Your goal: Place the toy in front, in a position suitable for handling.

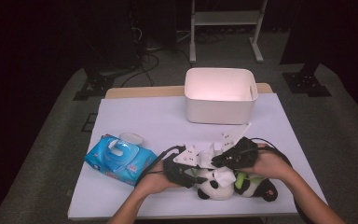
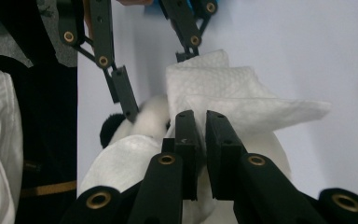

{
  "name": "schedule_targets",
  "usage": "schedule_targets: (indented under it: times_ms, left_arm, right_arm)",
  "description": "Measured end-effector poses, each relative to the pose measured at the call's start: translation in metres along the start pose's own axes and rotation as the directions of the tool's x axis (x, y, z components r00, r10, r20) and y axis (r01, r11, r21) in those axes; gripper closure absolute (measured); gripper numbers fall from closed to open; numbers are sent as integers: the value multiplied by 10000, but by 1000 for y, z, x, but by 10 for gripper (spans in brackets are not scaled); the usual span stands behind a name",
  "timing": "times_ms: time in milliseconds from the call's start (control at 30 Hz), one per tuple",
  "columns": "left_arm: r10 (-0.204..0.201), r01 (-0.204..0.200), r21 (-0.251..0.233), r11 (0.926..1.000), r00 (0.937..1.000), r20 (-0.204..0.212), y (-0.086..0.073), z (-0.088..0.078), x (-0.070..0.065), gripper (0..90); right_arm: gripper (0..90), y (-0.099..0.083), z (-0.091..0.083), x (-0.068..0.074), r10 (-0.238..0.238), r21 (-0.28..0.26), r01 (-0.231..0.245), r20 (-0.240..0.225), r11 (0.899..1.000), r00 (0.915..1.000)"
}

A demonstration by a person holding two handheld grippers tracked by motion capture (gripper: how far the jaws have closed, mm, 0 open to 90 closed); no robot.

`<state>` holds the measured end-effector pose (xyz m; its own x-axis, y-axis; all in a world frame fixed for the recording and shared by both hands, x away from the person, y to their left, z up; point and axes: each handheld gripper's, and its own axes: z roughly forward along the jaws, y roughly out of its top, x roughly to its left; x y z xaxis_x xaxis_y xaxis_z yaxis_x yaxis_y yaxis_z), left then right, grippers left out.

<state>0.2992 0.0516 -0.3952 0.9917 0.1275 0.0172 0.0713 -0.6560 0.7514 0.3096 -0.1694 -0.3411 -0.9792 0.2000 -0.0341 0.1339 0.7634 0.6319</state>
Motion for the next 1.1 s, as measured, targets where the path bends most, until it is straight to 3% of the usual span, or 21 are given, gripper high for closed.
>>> schedule_targets:
  times_ms: [167, 433, 567, 700, 833, 1100]
  left_arm:
    - [140, -140, 83, 9999, 9999, -18, 1, 1, 0, 518]
    - [-52, 51, 117, 9999, 10000, 54, 0, -1, 2, 511]
    - [3, -4, -75, 10000, 10000, -62, 8, -7, 0, 466]
    - [167, -167, 25, 9999, 9998, 63, 11, -2, -5, 491]
    - [430, -431, 139, 9990, 9991, 70, 10, -1, -8, 498]
    - [671, -674, 227, 9975, 9977, 134, 9, -2, -11, 503]
  right_arm:
    - [832, -7, -12, -8, 238, 10, -238, 236, 9997, 9994]
    - [833, 3, 3, -15, 148, 117, -151, 267, 9998, 9995]
    - [833, -6, -3, -11, 314, -75, -312, 270, 9995, 9991]
    - [833, -11, -8, -5, 369, -171, -368, 101, 9992, 9993]
    - [833, 0, -7, -4, 195, 170, -196, 73, 9997, 9998]
    - [835, 29, 14, -10, -259, 811, 250, 101, 9964, 9996]
